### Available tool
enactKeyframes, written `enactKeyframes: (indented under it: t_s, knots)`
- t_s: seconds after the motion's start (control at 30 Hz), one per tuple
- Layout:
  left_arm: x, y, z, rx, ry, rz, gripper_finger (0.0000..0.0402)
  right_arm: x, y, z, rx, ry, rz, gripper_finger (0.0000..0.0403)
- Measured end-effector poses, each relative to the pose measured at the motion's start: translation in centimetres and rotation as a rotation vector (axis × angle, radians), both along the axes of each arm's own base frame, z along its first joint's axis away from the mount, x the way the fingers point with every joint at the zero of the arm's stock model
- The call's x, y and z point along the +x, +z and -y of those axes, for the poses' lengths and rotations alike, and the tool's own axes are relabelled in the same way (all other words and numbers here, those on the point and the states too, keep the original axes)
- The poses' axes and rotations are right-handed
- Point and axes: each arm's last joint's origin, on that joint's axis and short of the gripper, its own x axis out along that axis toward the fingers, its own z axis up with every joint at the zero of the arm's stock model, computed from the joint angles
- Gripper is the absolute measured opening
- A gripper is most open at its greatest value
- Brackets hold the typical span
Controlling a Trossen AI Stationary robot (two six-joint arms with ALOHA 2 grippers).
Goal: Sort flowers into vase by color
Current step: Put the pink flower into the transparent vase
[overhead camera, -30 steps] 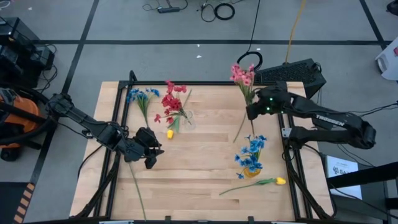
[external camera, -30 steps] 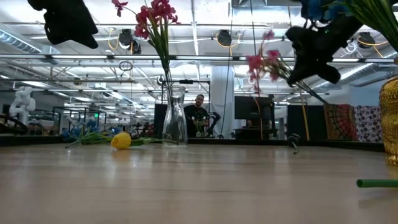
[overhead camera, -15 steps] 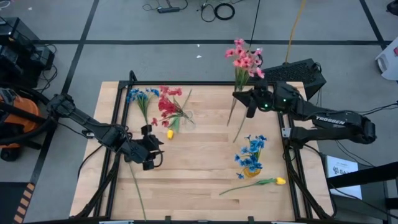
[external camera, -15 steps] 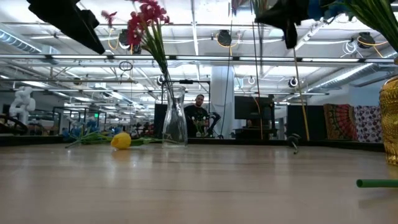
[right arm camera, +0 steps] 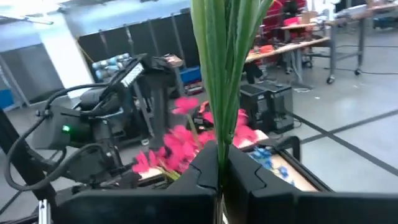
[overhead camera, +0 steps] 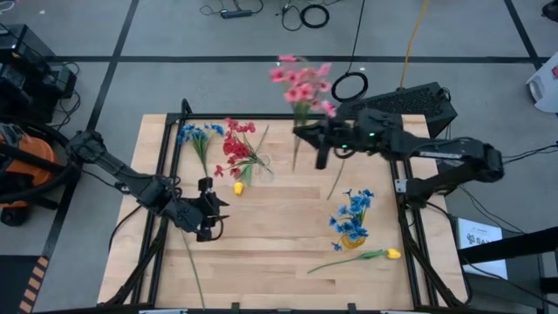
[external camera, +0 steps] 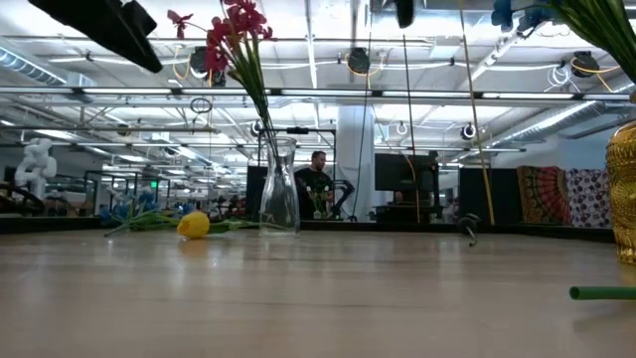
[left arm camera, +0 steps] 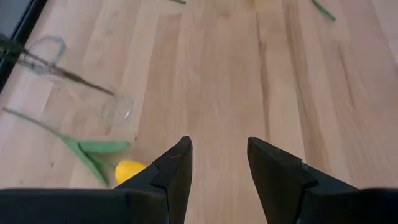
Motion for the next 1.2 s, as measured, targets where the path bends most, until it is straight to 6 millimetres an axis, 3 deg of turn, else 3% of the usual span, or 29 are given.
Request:
enactKeyframes:
  t_s: [0.17, 0.3, 0.5, 0.67, 0.93, 1.2]
  knots:
    - [-1.6, -0.3, 0.0, -0.018, 0.022, 0.064, 0.0162, 4.0, -1.7, -0.3, -0.024, 0.012, 0.068, 0.0000]
    - [-3.5, -1.8, -0.3, -0.059, 0.048, 0.121, 0.0162, 5.9, -3.7, -0.2, -0.049, -0.051, 0.033, 0.0000]
    - [-5.9, -4.0, -1.5, -0.113, 0.056, 0.152, 0.0162, 7.3, -4.5, 0.1, -0.126, -0.097, 0.086, 0.0000]
    - [-7.2, -5.0, -2.6, -0.176, 0.098, 0.193, 0.0162, 8.7, -6.7, 0.7, -0.134, -0.109, 0.051, 0.0000]
    - [-8.1, -4.5, -3.4, -0.194, 0.102, 0.268, 0.0162, 10.9, -10.5, 1.7, -0.123, -0.147, -0.003, 0.0000]
    - [-8.2, -4.2, -3.7, -0.157, 0.094, 0.293, 0.0162, 11.2, -11.3, 1.7, -0.124, -0.149, -0.020, 0.0000]
